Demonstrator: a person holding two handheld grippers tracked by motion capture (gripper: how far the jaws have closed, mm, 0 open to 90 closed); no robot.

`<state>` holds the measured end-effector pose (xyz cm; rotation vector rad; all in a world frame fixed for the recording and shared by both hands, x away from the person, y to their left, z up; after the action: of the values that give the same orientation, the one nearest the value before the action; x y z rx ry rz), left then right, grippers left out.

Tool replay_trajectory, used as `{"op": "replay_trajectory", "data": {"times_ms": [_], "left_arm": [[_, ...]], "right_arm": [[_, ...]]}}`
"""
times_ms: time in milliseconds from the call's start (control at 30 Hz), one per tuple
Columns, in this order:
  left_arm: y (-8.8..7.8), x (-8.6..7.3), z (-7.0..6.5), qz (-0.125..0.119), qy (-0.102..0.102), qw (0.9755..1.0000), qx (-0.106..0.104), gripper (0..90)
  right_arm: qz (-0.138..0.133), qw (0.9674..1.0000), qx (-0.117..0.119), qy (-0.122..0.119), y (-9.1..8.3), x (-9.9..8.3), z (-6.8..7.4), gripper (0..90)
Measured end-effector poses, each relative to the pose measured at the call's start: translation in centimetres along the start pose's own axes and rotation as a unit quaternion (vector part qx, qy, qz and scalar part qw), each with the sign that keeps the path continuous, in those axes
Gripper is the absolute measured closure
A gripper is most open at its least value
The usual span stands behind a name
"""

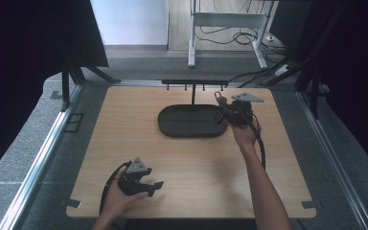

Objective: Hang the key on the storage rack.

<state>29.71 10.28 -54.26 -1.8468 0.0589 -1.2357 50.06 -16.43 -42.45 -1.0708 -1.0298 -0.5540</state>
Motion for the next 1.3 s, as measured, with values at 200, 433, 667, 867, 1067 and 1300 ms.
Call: {"op": "replay_trajectory", "data": {"times_ms": [200, 433, 667, 867, 1067, 1300], "left_arm": [[0.0, 0.0, 0.0, 0.001, -0.001, 1.0, -0.001, 29.5], [0.0, 0.0, 0.0, 0.001, -0.001, 1.0, -0.001, 29.5], [0.2, 0.0, -0.1, 0.001, 0.001, 1.0, -0.002, 29.6], [0.1, -0.1, 0.0, 0.003, 0.001, 1.0, -0.003, 29.6], [0.0, 0.0, 0.0, 0.0, -0.001, 1.0, -0.003, 29.6], [0.3, -0.1, -0.2, 0.004, 0.002, 1.0, -0.006, 29.6]], "right_arm": [[-0.004, 0.9999, -0.009, 0.008, 0.3, 0.3, -0.6, 81.0], [-0.008, 0.9996, -0.017, 0.023, 0.7, 0.3, -1.5, 81.0], [-0.01, 0.9989, -0.025, 0.039, 2.0, 0.7, -2.3, 81.0], [0.007, 0.9985, -0.039, 0.038, 3.6, 0.1, -2.7, 81.0], [0.01, 0.9981, -0.03, 0.053, 4.5, -0.4, -2.6, 80.4], [0.013, 0.9982, -0.016, 0.056, 4.5, -0.6, -2.3, 66.9]]}}
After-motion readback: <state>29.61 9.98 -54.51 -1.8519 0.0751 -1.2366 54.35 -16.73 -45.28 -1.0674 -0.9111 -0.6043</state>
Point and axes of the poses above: each handheld gripper's, and its own axes: y roughly forward along the jaws, x roughly out of its top, z roughly to its left, the point moved 8 cm from there along y, roughly forward along the jaws, and after that the axes turned 4 degrees about y, right-handed, at the moved point
